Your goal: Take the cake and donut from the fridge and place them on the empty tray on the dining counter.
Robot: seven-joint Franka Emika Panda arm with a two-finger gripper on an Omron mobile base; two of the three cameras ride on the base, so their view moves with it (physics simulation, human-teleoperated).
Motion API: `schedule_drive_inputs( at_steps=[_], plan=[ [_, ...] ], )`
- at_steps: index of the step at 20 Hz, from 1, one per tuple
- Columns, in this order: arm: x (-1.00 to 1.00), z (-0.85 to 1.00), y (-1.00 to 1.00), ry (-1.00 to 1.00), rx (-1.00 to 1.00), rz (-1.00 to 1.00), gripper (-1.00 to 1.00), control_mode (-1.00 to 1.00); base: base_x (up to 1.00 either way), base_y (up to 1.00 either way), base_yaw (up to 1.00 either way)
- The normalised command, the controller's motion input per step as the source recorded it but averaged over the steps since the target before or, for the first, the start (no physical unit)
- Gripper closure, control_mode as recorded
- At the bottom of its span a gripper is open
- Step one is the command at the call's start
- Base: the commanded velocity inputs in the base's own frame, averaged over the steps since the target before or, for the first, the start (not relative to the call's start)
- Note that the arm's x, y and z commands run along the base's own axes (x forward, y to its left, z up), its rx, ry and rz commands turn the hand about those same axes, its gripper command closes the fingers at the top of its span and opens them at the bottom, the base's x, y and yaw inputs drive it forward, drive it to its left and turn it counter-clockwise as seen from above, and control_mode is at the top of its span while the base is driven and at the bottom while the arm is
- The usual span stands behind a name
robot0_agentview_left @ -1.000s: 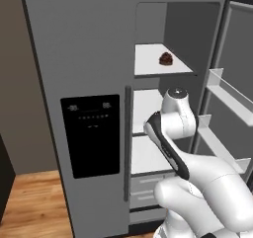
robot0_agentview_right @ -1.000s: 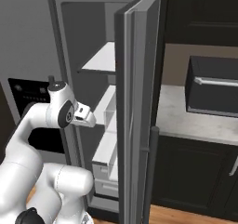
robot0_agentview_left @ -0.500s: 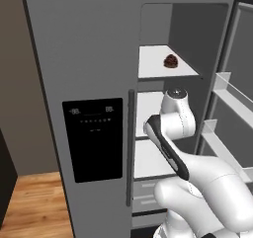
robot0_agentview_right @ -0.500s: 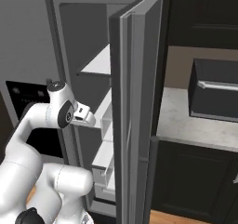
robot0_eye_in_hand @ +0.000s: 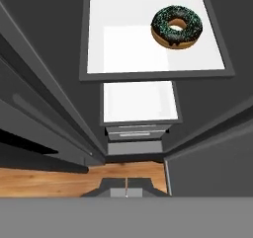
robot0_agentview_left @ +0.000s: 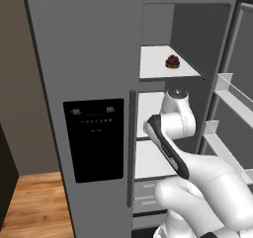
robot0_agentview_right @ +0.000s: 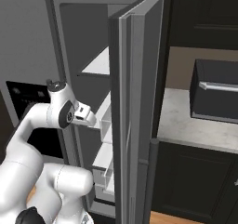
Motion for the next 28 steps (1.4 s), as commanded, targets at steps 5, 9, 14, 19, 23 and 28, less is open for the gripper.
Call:
schedule_drive_inputs(
  at_steps=[5,9,14,19,23,28],
  plan=[
    [0.29,0.00,-0.06,-0.16,0.01,-0.03,1.00,-1.00,0.00,0.00,0.00],
    [0.13,0.21,-0.04,-0.14,0.03,-0.08,1.00,-1.00,0.00,0.00,0.00],
    [0.00,0.59,-0.15,-0.09,0.04,-0.14,1.00,-1.00,0.00,0.00,0.00],
    [0.00,0.69,-0.29,-0.05,0.07,-0.16,1.00,-1.00,0.00,0.00,0.00],
    [0.09,0.42,-0.19,-0.04,0.05,-0.08,1.00,-1.00,0.00,0.00,0.00],
    [0.15,0.57,-0.08,0.00,0.04,-0.02,-1.00,-1.00,0.00,0.00,0.00]
  ],
)
